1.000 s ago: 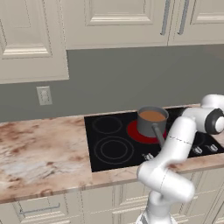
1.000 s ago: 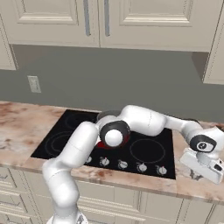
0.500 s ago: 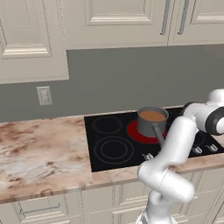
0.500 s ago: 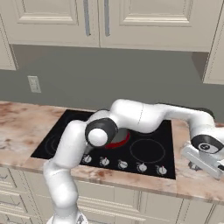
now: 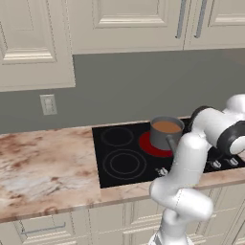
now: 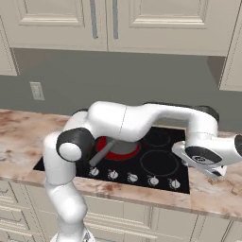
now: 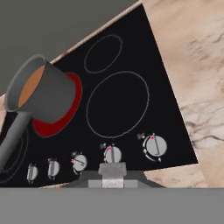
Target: Pick up the sugar cube(s) and place them in the saucepan with hot chocolate.
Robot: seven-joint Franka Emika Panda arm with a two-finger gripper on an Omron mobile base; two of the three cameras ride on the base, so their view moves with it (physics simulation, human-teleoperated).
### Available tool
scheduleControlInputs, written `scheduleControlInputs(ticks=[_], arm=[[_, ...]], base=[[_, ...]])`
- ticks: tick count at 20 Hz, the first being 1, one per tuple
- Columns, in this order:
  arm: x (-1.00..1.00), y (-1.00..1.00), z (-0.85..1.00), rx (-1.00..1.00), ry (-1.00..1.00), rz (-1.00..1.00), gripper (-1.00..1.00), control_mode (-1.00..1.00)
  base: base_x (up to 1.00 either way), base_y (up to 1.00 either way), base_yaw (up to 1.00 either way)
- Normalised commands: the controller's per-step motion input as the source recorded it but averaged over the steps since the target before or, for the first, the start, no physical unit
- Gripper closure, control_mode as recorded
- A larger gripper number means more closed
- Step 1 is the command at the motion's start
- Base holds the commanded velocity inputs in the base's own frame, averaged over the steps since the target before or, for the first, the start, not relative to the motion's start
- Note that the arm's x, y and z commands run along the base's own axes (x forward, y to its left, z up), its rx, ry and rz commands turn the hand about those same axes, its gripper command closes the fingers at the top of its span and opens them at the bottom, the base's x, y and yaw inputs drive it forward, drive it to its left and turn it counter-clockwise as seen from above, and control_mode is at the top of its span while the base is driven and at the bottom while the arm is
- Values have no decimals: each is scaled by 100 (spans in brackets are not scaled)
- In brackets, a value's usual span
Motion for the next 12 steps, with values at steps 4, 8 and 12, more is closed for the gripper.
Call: scheduleControlInputs(ticks=[4,8,12], arm=[[13,100,8,-11,-5,0,100,-100],[18,100,29,-17,0,0,100,-100],[37,96,77,-16,4,0,100,-100]], base=[[0,0,0],[0,0,0],[0,0,0]])
